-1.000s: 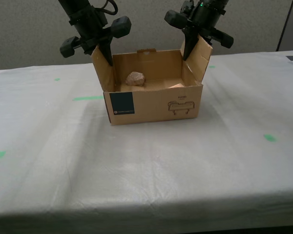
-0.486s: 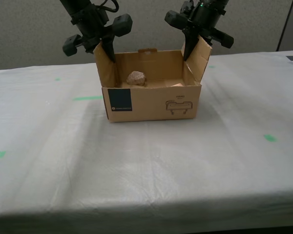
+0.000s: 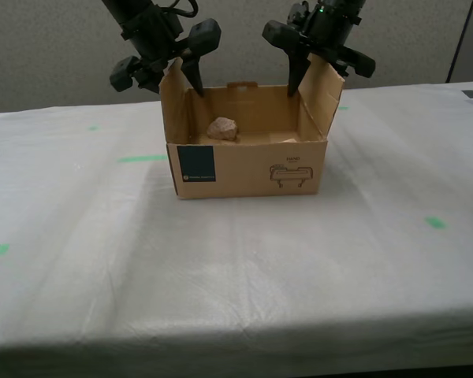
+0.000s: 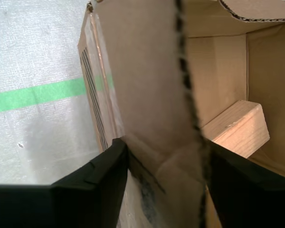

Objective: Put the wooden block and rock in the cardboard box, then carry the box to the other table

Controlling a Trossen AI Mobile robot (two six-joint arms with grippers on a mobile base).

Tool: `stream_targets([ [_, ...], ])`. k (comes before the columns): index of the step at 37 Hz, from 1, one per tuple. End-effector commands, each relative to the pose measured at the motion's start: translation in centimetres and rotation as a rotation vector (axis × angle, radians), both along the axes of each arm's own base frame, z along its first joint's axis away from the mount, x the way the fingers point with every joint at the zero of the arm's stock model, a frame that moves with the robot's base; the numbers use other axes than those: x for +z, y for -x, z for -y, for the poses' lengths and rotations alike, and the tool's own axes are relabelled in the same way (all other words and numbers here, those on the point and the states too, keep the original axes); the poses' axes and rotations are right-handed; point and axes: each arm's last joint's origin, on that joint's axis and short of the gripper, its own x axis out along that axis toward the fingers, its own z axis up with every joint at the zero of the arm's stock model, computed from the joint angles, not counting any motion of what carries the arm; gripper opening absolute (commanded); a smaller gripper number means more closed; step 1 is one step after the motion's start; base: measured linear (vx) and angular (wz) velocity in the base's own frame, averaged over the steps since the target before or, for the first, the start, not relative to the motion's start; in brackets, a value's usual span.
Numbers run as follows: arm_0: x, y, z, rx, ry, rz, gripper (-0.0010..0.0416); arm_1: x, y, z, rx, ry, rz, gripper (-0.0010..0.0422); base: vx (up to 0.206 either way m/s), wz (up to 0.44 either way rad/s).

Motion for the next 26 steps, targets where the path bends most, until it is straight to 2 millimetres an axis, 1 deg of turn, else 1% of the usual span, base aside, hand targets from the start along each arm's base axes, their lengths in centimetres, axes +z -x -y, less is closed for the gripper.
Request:
stream_targets([
  [1,0.15,0.02,-0.19,0.004,-0.018,0.001,0.0237,0.11,-0.05,0.06,0.021,-0.017,0.014,0.0229,0.0,0.0],
  [4,0.14,0.02,-0.18,0.004,-0.017,0.001,0.0289,0.06,-0.1,-0.1,0.048,-0.071,0.035,0.0256,0.0,0.0],
  [8,0.14,0.03,-0.18,0.004,-0.017,0.0,0.0349,0.01,-0.04,-0.18,0.053,-0.085,0.03,0.0291,0.0,0.0],
  [13,0.15,0.07,-0.16,0.004,-0.015,-0.004,0.0402,0.0,-0.02,-0.19,0.056,-0.085,0.025,0.0331,0.0,0.0],
  [14,0.15,0.08,-0.16,0.004,-0.016,-0.005,0.0405,0.0,-0.02,-0.21,0.057,-0.085,0.025,0.0339,0.0,0.0],
  [17,0.21,0.1,-0.15,0.004,-0.016,-0.004,0.0388,-0.01,0.0,-0.2,0.056,-0.086,0.023,0.0358,0.0,0.0],
  [20,0.21,0.11,-0.15,0.004,-0.015,-0.005,0.0381,-0.01,0.01,-0.2,0.055,-0.087,0.022,0.0376,0.0,0.0],
  [26,0.19,0.26,-0.09,0.004,-0.009,-0.02,0.0383,0.06,0.14,-0.23,0.042,-0.09,0.018,0.0402,0.0,0.0],
])
